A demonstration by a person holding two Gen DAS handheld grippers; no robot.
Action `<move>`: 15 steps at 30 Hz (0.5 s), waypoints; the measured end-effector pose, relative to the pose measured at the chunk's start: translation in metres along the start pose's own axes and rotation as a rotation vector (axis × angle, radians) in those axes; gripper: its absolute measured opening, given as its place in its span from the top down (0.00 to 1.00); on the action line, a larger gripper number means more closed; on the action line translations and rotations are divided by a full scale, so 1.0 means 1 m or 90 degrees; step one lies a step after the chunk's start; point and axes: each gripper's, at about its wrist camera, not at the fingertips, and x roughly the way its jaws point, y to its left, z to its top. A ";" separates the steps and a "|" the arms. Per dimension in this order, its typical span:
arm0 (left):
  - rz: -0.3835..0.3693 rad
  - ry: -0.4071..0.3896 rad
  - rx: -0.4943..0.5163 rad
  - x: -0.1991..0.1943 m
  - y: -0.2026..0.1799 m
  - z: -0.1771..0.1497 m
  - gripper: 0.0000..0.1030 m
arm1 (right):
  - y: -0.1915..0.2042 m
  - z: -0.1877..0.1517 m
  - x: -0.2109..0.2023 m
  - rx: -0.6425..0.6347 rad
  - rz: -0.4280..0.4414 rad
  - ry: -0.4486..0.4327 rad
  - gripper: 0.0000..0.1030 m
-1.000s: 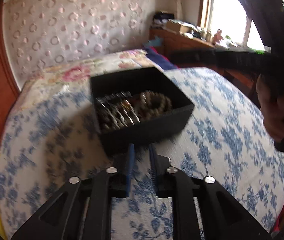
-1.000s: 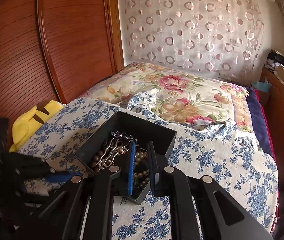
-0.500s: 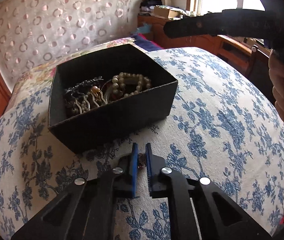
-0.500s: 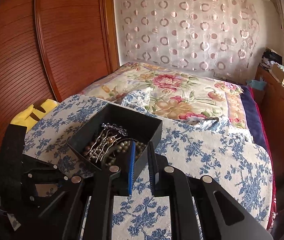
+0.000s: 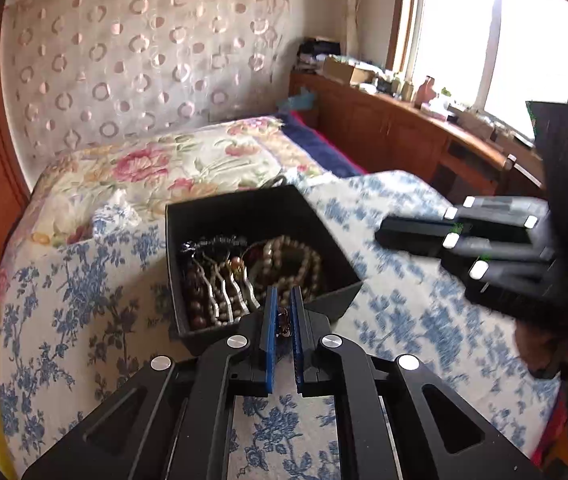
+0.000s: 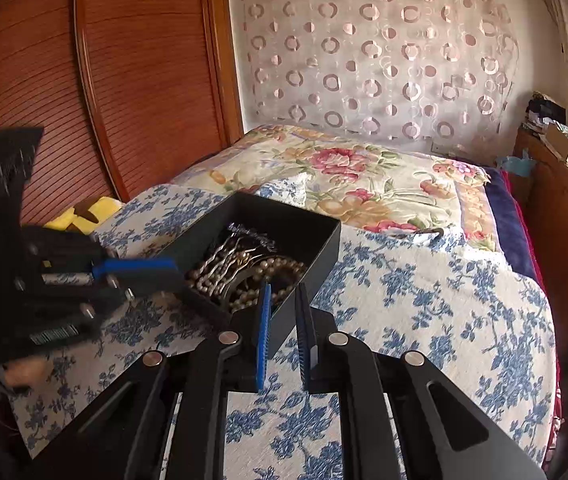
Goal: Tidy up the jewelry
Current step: 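Carry the chain and flower pendant into the black box while both tools release them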
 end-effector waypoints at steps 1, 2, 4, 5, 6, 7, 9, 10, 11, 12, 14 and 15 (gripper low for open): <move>0.004 -0.005 0.001 -0.004 0.000 0.001 0.94 | 0.001 -0.001 0.001 -0.003 -0.002 0.002 0.87; 0.000 -0.009 -0.002 -0.006 0.001 0.004 0.94 | 0.002 -0.002 0.001 -0.004 -0.003 0.002 0.87; 0.002 -0.018 -0.010 -0.009 0.003 0.009 0.94 | 0.002 -0.003 0.002 -0.004 -0.002 0.002 0.87; 0.009 -0.023 -0.011 -0.010 0.005 0.011 0.94 | 0.002 -0.003 0.002 -0.002 -0.002 0.002 0.87; 0.010 -0.024 -0.013 -0.009 0.005 0.013 0.94 | 0.003 -0.003 0.002 -0.001 -0.002 0.002 0.87; 0.011 -0.024 -0.017 -0.007 0.007 0.015 0.94 | 0.002 -0.003 0.003 -0.001 -0.002 0.002 0.87; 0.021 -0.027 -0.019 -0.002 0.010 0.020 0.94 | 0.003 -0.005 0.003 0.001 -0.001 0.002 0.87; 0.032 -0.027 -0.019 0.001 0.012 0.021 0.94 | 0.002 -0.004 0.003 0.002 -0.002 0.002 0.87; 0.039 -0.030 -0.019 0.004 0.014 0.024 0.94 | 0.002 -0.005 0.003 0.003 -0.003 0.002 0.87; 0.042 -0.034 -0.021 0.005 0.015 0.024 0.93 | 0.002 -0.004 0.004 0.004 -0.004 0.001 0.87; 0.051 -0.036 -0.026 0.006 0.018 0.025 0.90 | 0.002 -0.006 0.003 0.006 -0.008 0.000 0.87; 0.056 -0.037 -0.027 0.006 0.020 0.025 0.83 | 0.002 -0.006 0.002 0.007 -0.010 -0.002 0.87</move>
